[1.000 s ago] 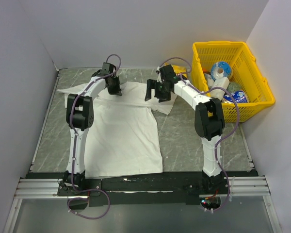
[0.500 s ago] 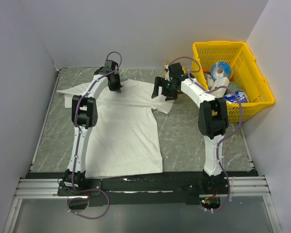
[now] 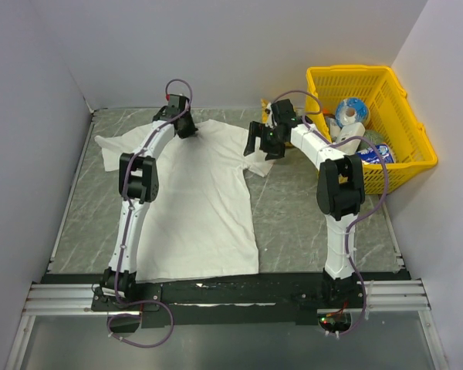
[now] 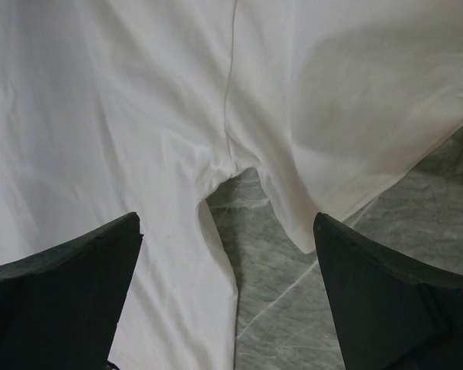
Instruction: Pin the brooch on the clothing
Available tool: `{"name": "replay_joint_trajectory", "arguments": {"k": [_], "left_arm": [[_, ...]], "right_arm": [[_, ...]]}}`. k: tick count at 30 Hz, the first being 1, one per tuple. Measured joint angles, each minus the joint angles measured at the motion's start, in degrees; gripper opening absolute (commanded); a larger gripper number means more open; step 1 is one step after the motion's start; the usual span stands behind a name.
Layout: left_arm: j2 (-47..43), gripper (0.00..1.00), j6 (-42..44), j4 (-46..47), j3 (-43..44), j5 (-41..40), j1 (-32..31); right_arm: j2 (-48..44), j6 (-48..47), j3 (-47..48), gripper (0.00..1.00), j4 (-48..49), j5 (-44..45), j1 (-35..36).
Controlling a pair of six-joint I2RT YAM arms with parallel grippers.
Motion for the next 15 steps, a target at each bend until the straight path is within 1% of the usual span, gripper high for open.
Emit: {"name": "replay_joint_trajectory", "arguments": {"k": [4, 7, 11, 15], "left_arm": [[1.11, 0.16, -2.16, 3.87, 0.39, 2.12, 0.02], [0.0, 0.25, -3.52, 9.99, -3.8, 4.52, 0.04], [-6.38, 0.3, -3.34, 14.32, -13.64, 5.55, 0.0], [-17.99, 0.28, -1.92, 15.91, -24.87, 5.4, -0.04]], "right_arm": [[0.0, -0.96, 0.0, 1.0, -0.72, -0.04, 0.0], [-0.59, -1.88, -0.15, 1.0, -1.18, -0.2, 0.0], [-3.72, -2.62, -1.97, 1.0, -1.14, -0.81, 0.0], [-9.11, -2.86, -5.01, 1.0, -1.2, -1.11, 0.04]]}}
